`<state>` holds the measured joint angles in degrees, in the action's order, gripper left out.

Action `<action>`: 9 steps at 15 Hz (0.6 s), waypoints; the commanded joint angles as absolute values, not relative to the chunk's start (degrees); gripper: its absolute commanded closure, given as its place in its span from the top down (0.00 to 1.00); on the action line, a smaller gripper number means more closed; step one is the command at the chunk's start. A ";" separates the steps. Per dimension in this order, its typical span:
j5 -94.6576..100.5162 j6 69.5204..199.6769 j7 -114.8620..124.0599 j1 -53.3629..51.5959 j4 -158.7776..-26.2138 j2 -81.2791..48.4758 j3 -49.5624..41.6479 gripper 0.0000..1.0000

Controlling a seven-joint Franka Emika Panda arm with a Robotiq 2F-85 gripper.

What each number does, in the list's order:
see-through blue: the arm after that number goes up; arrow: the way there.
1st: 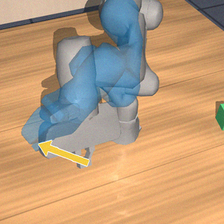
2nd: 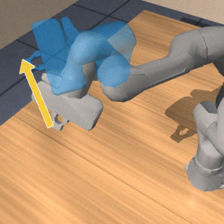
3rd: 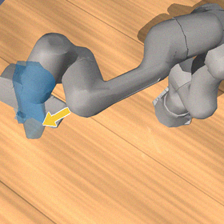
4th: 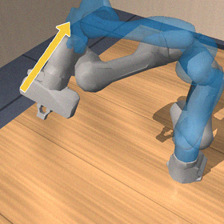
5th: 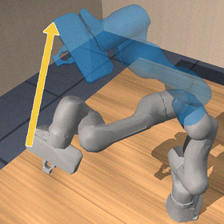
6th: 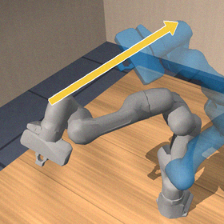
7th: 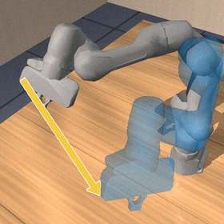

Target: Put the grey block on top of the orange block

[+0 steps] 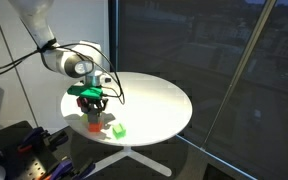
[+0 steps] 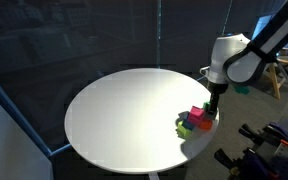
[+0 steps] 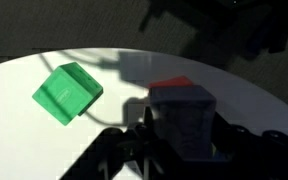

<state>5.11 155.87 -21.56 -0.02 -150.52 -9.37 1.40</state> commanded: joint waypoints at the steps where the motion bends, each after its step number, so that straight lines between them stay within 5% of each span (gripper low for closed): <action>1: 4.86 156.88 -21.87 0.73 -150.48 -9.79 2.18 0.29; 2: 4.68 156.64 -21.90 0.79 -150.45 -9.83 2.27 0.79; 6: 4.56 156.47 -21.97 0.95 -150.54 -9.90 2.34 0.99; 9: 3.94 155.07 -22.25 1.03 -151.09 -8.13 2.67 1.00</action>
